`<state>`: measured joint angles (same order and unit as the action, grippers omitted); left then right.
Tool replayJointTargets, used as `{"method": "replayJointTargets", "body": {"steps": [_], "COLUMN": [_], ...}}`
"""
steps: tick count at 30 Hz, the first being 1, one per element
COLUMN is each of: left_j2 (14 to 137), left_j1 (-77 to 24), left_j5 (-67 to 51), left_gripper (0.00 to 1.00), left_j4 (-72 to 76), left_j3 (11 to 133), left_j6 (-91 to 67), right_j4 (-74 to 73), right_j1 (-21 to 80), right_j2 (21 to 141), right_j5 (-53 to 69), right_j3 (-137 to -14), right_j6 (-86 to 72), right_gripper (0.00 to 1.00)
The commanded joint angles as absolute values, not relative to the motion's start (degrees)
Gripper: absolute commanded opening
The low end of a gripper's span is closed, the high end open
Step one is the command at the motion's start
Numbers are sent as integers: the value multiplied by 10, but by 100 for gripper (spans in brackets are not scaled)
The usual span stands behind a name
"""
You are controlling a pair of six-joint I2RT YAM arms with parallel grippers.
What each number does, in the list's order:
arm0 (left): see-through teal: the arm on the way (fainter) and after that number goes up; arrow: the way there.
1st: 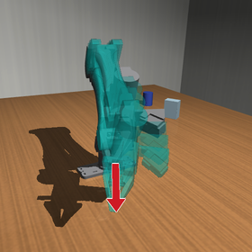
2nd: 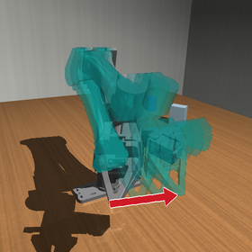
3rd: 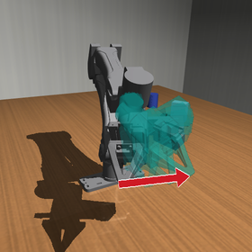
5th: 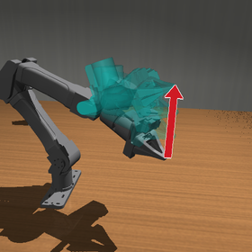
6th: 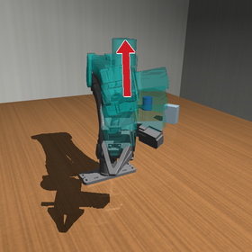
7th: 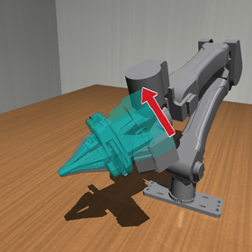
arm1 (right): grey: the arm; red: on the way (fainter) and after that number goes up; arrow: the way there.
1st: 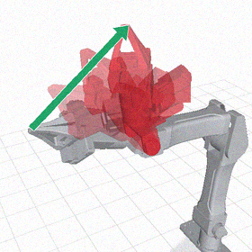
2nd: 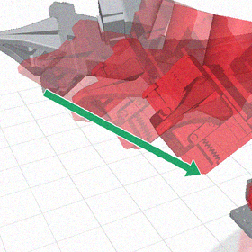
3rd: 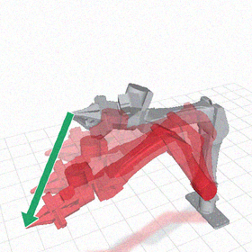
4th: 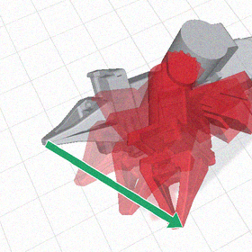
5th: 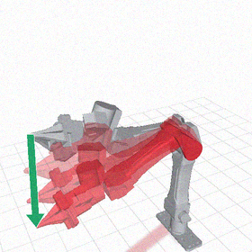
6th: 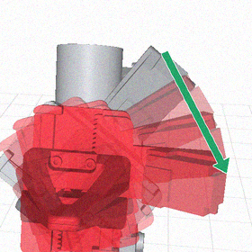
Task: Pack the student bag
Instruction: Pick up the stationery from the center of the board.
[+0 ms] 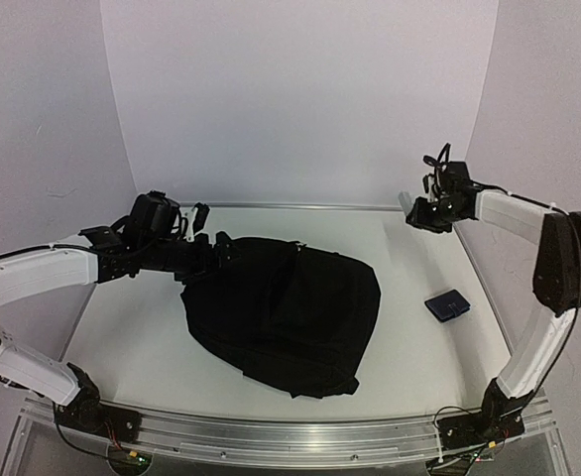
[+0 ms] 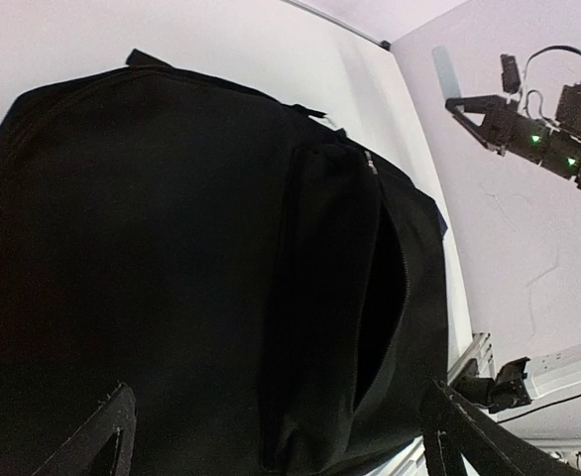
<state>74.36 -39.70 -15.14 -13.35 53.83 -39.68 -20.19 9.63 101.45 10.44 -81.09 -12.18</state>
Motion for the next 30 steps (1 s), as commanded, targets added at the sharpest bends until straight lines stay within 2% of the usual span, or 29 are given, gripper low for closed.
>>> {"method": "replayJointTargets", "body": {"steps": [1, 9, 18, 27, 30], "left_j2": [763, 777, 773, 794, 806], "left_j1": [-395, -396, -399, -425, -428], "left_j5": [-238, -403, -499, -546, -575], "left_gripper": [97, 98, 100, 100, 95], "left_j4": [-100, -93, -77, -60, -64], "left_j3": [600, 628, 608, 611, 609], "left_j6": [-321, -263, -264, -293, -296], "right_j4": [-170, -177, -179, -197, -197], "right_j1": [156, 302, 408, 475, 479], "right_j2": [903, 867, 896, 953, 955], "right_j5": [254, 414, 599, 640, 649], "right_j3": [-780, -741, -749, -789, -796], "right_j6": [-150, -182, -175, -154, -152], "right_gripper": [23, 22, 23, 22, 22]}}
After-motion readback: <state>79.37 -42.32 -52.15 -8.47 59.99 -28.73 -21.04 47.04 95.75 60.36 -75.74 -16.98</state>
